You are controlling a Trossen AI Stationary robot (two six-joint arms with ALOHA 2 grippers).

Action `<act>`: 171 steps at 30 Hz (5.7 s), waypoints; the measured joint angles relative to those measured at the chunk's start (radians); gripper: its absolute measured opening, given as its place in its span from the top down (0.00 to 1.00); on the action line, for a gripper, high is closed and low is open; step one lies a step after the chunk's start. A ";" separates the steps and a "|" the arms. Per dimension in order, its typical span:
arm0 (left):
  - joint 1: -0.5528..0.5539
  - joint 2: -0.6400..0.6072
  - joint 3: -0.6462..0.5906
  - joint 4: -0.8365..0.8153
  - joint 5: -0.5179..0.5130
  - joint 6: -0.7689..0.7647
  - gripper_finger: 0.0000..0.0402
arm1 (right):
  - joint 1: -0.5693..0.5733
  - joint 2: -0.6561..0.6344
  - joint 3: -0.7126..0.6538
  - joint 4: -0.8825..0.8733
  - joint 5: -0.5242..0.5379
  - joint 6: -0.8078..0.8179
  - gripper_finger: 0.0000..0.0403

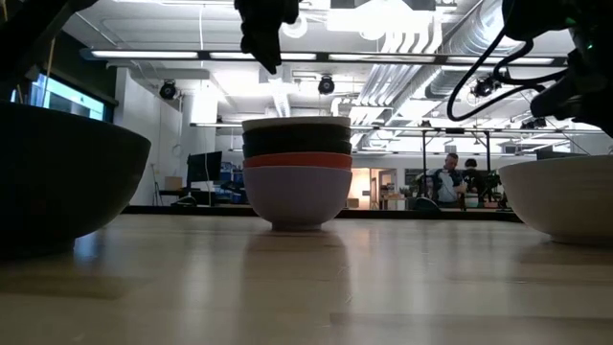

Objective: Nest bowls inside each other
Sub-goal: Stack the white bowl on top of the white bowl

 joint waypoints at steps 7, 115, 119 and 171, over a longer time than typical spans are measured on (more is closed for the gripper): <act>-0.002 0.000 0.000 0.001 0.000 0.007 0.46 | 0.002 0.000 0.000 -0.005 -0.001 0.007 0.76; -0.151 -1.089 -1.523 0.472 0.482 -0.357 0.46 | -0.515 0.811 1.316 -0.134 0.078 -1.093 1.00; -0.239 -1.069 -1.534 0.472 0.532 -0.350 0.46 | -0.513 0.830 1.316 -0.124 0.075 -1.092 1.00; -0.825 -0.675 -1.539 0.813 0.279 -0.902 0.46 | -0.527 0.867 1.315 -0.288 0.070 -1.261 1.00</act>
